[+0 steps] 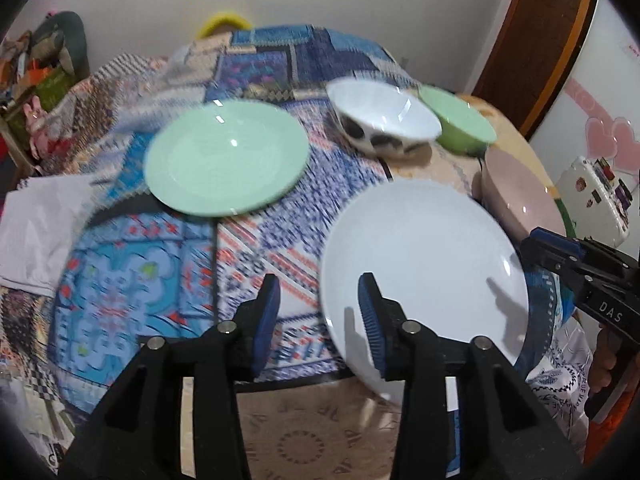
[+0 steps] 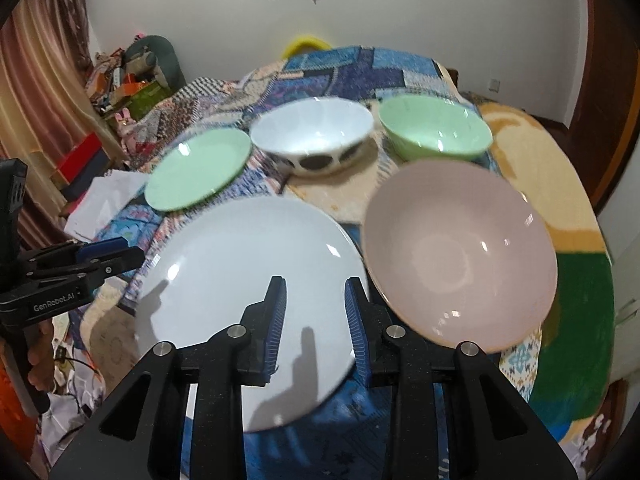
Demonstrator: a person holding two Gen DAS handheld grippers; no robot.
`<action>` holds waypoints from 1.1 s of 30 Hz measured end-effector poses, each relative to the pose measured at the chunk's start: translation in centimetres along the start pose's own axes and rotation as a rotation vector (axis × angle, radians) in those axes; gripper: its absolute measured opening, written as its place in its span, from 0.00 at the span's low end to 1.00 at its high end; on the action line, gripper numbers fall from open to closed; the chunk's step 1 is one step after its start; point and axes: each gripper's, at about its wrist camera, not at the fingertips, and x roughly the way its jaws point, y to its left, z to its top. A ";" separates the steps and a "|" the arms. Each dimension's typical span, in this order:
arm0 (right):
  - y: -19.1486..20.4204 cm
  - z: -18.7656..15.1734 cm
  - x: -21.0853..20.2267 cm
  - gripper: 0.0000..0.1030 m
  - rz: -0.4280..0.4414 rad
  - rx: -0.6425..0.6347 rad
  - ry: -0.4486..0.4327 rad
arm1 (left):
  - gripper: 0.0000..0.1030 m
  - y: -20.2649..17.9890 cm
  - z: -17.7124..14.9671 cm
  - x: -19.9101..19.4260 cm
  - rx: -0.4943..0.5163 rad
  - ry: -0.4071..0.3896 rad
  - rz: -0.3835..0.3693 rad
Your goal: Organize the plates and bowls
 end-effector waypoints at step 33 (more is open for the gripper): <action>9.5 8.0 10.8 0.59 0.039 -0.111 0.047 | 0.88 15.0 8.0 5.0 -0.115 -0.073 0.145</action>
